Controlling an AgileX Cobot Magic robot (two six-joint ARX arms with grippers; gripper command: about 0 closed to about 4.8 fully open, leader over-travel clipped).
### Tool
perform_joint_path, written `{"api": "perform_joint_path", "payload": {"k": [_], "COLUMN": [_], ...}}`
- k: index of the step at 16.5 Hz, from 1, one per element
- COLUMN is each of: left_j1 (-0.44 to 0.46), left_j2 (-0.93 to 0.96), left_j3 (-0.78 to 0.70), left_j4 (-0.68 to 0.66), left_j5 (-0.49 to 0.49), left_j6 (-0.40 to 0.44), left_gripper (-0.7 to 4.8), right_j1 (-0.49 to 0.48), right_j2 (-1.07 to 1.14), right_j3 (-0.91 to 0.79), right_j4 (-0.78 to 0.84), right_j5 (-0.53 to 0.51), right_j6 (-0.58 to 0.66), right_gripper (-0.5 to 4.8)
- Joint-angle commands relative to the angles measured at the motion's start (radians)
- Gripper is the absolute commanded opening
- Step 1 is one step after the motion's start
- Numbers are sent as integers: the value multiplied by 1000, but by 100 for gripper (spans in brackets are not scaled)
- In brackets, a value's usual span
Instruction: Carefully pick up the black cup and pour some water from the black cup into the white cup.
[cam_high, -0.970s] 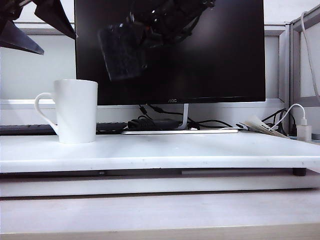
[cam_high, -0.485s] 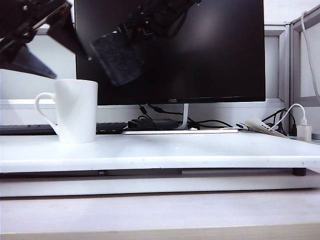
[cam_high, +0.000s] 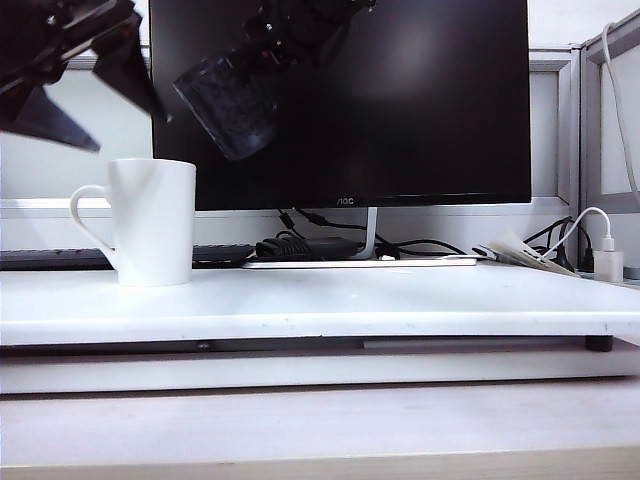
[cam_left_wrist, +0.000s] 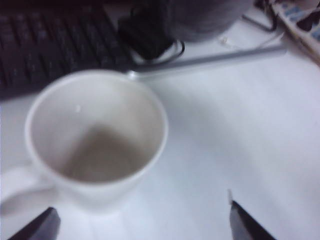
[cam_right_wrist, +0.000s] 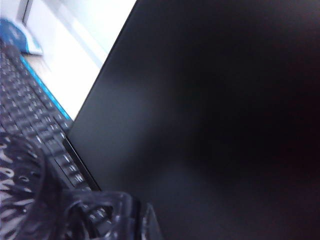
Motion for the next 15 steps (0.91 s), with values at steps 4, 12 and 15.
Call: {"api": "perform_joint_path", "payload": {"k": [4,12,15], "left_j1": [-2,-2,-2], "left_j2": [-5,-5,-5], "left_j3": [16,16,16], "left_j4": [11,-51,-60], "left_j5": [13,13,13], "left_j6": [-2,5,5], "left_gripper": [479,479,479], "right_j1": [7,30,50], "right_j2": [-9,-9,-3], "right_j3": [10,10,10], "right_j4": [40,127,135], "right_j5": [15,-3,-6], "right_j6": [-116,-239,-315], "right_gripper": [-2,-2,-2]}}
